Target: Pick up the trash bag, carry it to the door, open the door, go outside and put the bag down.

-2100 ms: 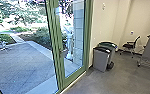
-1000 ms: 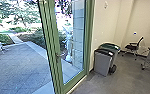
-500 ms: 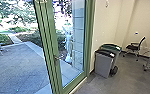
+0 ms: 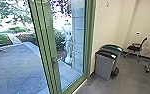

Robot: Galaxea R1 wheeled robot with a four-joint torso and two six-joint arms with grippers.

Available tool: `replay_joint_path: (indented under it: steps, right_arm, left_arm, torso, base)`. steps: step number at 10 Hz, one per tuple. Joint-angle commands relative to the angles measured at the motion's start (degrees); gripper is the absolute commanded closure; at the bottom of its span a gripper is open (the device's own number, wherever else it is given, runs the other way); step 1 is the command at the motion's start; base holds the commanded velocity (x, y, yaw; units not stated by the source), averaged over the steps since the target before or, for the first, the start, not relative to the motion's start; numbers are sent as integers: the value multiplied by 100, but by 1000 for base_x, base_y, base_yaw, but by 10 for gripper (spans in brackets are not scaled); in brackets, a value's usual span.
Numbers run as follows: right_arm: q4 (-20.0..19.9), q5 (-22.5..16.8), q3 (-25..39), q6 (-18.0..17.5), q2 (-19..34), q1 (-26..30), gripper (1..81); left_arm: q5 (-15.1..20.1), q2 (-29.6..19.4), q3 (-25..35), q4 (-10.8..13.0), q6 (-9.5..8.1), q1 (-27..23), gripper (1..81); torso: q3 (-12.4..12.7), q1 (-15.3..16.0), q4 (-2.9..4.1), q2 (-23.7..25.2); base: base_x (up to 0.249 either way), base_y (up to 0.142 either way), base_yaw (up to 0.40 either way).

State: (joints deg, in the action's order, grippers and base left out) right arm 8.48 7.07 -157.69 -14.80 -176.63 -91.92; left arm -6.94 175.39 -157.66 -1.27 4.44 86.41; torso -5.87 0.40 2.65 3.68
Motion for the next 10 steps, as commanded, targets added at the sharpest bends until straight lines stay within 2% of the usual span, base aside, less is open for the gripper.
replay_joint_path:
  steps: [1, 10]
  right_arm:
    - [30, -285, 55, 30, -42, 169, 10]
    - [30, -276, 54, 12, 2, 99, 10]
  left_arm:
    - [298, 32, 33, 82, 30, -242, 811]
    - [298, 6, 33, 74, 31, -242, 811]
  torso:
    - [0, 0, 0, 0]
    - [0, 0, 0, 0]
  base:
    - [158, 0, 0]
    - [158, 0, 0]
